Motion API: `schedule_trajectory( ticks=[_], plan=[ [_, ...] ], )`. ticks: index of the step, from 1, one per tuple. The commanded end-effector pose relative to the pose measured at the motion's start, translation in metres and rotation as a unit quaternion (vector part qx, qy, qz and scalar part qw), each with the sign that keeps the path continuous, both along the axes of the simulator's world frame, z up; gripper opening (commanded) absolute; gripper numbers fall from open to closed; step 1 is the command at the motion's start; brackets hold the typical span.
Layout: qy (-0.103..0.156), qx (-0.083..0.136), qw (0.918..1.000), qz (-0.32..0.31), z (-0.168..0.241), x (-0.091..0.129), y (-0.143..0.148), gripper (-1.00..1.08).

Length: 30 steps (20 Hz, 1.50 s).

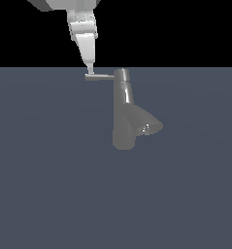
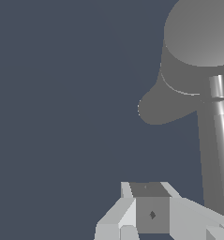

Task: Turn on the faucet by rotating a designated handle.

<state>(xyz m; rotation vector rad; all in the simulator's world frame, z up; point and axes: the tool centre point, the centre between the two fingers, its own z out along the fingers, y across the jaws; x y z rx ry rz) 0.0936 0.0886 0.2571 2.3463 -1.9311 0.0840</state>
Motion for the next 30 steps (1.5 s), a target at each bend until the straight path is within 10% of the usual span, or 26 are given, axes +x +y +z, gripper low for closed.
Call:
schedule_trajectory(
  ticks=[1,30],
  plan=[
    [0.003,0.002,1.0,-0.002,-0.005,-0.001,0.0,-1.0],
    [0.014,0.01,0.9998,-0.008,0.0,-0.051,-0.008,-1.0]
  ],
)
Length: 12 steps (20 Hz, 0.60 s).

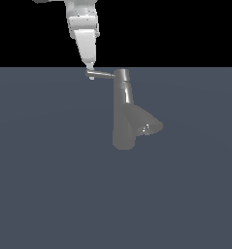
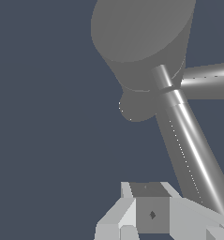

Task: Turn on the faucet by rotating a designated handle.

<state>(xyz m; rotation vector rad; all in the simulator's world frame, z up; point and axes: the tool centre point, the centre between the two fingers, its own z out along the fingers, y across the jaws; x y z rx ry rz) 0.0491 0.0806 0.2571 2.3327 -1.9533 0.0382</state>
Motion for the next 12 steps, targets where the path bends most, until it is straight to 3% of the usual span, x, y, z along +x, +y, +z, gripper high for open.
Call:
schedule_trajectory(
  ticks=[1,12],
  plan=[
    [0.004,-0.001,1.0,0.001,0.001,-0.009,0.0,-1.0],
    [0.004,0.0,1.0,0.001,0.014,-0.035,-0.004,-1.0]
  ],
)
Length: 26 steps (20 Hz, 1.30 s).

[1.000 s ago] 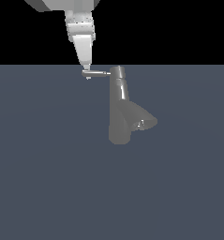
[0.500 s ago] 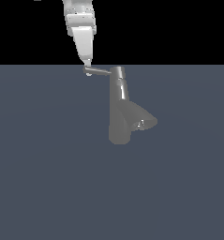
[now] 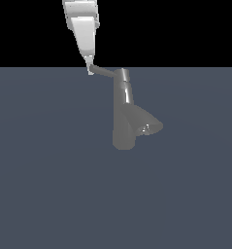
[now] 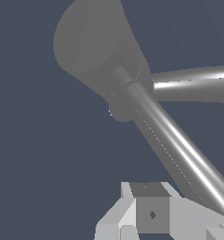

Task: Turn on the faucet by rotating a designated handle.

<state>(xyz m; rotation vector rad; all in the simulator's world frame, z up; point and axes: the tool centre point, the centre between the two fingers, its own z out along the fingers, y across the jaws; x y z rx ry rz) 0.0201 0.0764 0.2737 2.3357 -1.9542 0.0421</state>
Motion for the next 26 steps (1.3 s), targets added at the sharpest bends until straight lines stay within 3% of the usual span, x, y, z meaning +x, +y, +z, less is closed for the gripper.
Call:
schedule_trajectory(
  ticks=[1,26],
  plan=[
    [0.0,0.0,1.0,0.0,0.0,0.0,0.001,-1.0],
    [0.006,-0.001,1.0,0.0,0.026,-0.051,-0.069,-1.0]
  ],
)
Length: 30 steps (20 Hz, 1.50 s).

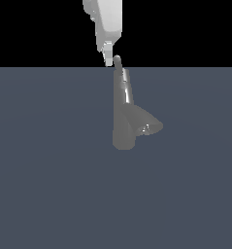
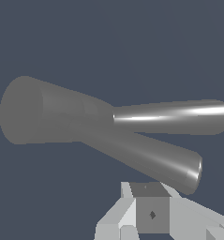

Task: Turn on the faucet by rotating a designated handle.

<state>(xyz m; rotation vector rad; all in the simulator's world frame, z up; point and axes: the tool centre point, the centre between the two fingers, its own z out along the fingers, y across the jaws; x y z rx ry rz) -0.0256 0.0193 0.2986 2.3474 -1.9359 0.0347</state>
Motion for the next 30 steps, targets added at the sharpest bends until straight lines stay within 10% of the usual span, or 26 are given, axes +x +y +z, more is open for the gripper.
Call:
schedule_trajectory(
  ticks=[1,16,18,30],
  plan=[
    [0.003,-0.001,1.0,-0.007,0.001,-0.005,-0.012,-1.0],
    [0.003,-0.001,1.0,-0.006,0.003,0.011,-0.101,-1.0],
    [0.0,0.001,0.9999,0.014,0.006,0.013,-0.071,-1.0],
    [0.001,0.0,1.0,0.004,-0.008,0.044,-0.107,-1.0]
  ],
)
